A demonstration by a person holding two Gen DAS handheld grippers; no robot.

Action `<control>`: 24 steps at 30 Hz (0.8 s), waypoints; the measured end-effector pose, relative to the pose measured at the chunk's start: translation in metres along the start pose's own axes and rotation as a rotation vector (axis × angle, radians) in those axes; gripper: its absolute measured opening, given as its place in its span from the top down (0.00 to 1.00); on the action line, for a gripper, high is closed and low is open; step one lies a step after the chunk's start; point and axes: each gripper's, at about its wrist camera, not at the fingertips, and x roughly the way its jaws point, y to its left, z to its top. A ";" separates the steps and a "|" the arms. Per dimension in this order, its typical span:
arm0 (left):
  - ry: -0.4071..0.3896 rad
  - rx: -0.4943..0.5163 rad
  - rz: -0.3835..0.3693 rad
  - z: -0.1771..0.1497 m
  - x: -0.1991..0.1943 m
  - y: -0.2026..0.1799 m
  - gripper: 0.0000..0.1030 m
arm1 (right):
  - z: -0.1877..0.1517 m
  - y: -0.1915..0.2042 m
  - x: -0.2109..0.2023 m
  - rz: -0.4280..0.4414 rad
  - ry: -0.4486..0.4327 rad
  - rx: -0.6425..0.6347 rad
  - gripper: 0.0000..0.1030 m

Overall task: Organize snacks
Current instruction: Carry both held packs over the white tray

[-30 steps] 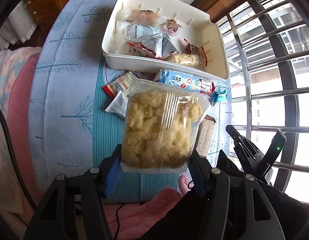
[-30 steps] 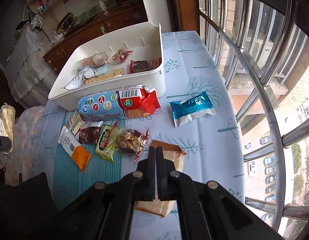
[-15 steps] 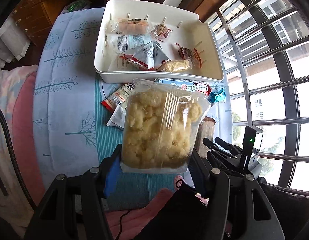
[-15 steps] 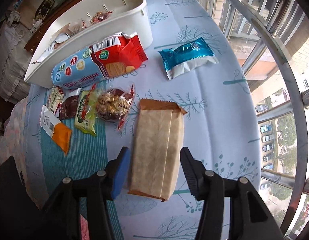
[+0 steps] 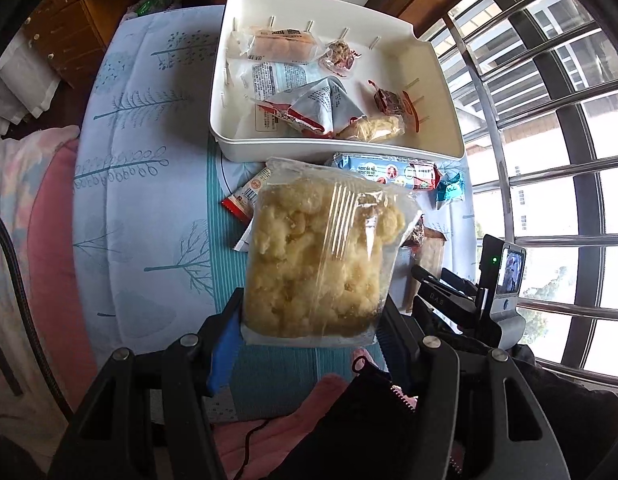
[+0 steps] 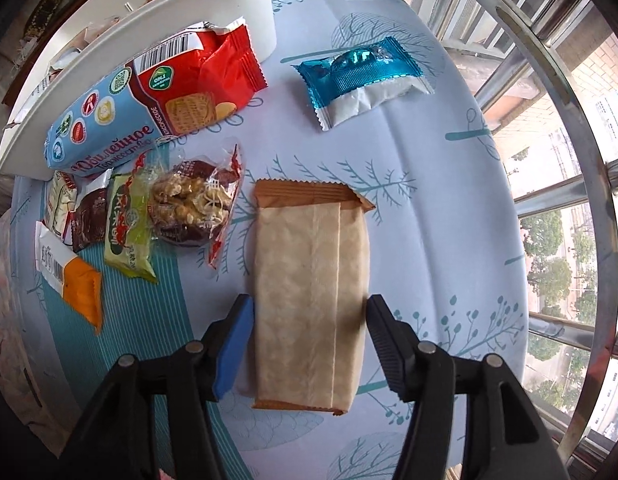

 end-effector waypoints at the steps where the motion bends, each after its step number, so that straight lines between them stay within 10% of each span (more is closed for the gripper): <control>1: 0.002 -0.001 0.001 0.000 0.000 0.002 0.42 | 0.000 0.001 0.001 -0.009 0.002 0.004 0.43; 24: -0.023 0.108 0.014 0.034 -0.003 0.000 0.42 | 0.024 -0.013 -0.018 0.017 0.002 0.125 0.46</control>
